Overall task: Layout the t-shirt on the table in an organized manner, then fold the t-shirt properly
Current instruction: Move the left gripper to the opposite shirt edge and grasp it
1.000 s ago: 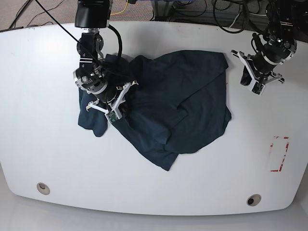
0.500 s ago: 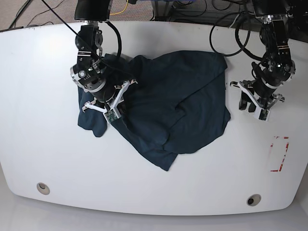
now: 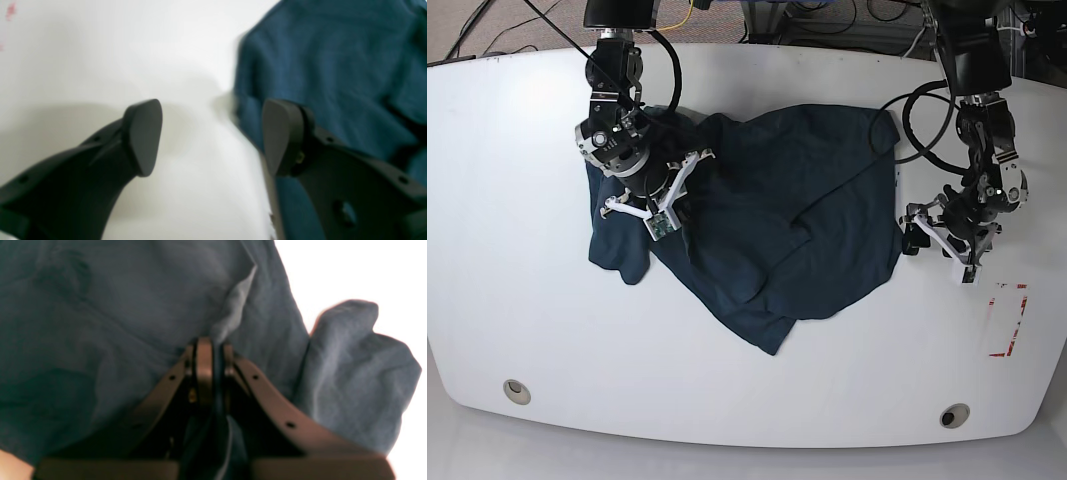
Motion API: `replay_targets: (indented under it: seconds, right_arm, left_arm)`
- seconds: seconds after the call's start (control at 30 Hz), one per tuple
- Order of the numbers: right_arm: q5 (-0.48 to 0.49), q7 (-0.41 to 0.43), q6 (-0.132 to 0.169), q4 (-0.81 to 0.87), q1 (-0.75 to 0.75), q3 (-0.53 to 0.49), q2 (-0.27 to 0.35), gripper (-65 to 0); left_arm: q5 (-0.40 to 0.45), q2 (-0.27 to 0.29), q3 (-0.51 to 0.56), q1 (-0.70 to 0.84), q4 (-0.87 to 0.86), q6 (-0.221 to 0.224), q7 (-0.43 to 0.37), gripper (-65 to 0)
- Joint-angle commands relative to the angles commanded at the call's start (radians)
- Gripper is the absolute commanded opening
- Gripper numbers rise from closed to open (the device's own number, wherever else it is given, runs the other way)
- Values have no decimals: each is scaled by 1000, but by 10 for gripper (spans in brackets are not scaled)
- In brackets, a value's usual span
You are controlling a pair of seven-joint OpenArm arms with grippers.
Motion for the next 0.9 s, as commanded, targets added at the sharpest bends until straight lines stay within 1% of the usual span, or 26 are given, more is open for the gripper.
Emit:
replay_targets:
  seconds: [0.07,0.23,0.33,0.5,0.53,0.6,0.63,0.73,0.77,0.8,0.83,0.87,0.9]
  right_arm:
    - [0,0,0,11,-6,0,0,-650]
    - [0,0,0,41,-18,0,0,-650]
    - [0,0,0,46,-25,0,0,-650]
    - [0,0,0,72,-31,2,0,-650]
    - [0,0,0,83,-32,2,0,-650]
    - [0,0,0,95,-34,2,0,-650]
    - [0,0,0,101,-34,2,0,-650]
    - [0,-2,0,112,-40,2,0,-650]
    - [0,-2,0,115,-40,2,-2,-650]
    - [0,-2,0,120,-40,2,-2,-650]
    - [0,-2,0,124,-41,2,-2,-650]
    - [0,-2,0,126,-43,2,-2,-650]
    - [0,-2,0,132,-43,2,-2,-650]
  left_arm:
    - [-2,0,32,-17,-31,0,-8,-228]
    - [-3,0,98,-34,-86,-2,-58,-228]
    - [-3,0,137,-35,-112,-2,-69,-228]
    - [-3,2,172,-48,-118,0,-77,-231]
    - [-3,2,178,-46,-118,0,-77,-242]
    - [-2,2,178,-46,-118,0,-77,-289]
    - [0,2,178,-44,-118,0,-77,-332]
    - [0,2,178,-43,-118,5,-77,-506]
    - [0,2,176,-43,-118,6,-77,-587]
    - [2,2,176,-43,-118,6,-77,-635]
    - [2,2,176,-43,-118,6,-74,-650]
    - [2,2,175,-44,-118,8,-72,-650]
    - [2,0,175,-43,-115,18,-72,-646]
